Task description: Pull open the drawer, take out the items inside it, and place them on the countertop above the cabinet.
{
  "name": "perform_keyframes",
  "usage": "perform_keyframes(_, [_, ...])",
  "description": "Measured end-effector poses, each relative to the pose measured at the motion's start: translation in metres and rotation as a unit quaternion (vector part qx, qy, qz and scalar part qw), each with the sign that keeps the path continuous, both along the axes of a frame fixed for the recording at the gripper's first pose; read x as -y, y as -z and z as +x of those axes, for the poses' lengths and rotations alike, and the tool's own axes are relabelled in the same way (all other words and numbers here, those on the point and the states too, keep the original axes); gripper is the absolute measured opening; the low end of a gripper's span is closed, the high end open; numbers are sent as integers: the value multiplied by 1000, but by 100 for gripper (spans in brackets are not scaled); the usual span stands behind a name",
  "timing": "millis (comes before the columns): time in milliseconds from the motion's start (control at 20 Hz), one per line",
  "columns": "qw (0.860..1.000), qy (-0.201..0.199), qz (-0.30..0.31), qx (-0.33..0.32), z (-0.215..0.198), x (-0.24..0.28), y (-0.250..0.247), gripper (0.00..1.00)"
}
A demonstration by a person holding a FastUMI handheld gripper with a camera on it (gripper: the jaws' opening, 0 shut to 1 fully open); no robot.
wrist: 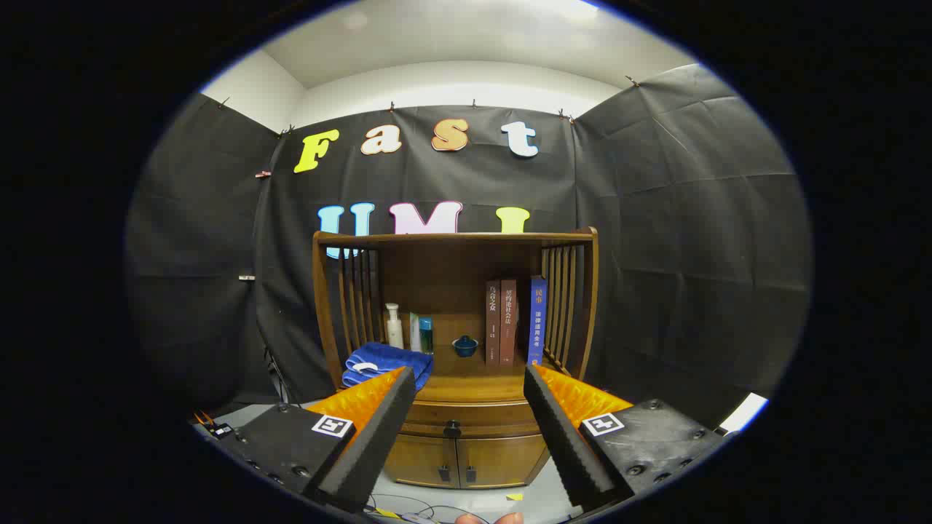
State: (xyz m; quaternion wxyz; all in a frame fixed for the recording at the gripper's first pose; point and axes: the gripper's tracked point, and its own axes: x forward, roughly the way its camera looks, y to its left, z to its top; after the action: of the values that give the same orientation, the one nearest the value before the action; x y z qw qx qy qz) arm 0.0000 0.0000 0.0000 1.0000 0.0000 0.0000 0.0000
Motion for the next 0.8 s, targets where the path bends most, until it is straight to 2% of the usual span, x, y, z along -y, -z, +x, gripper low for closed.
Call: perform_keyframes(800, [1000,-13,-6,-1,7,-6,-11,99])
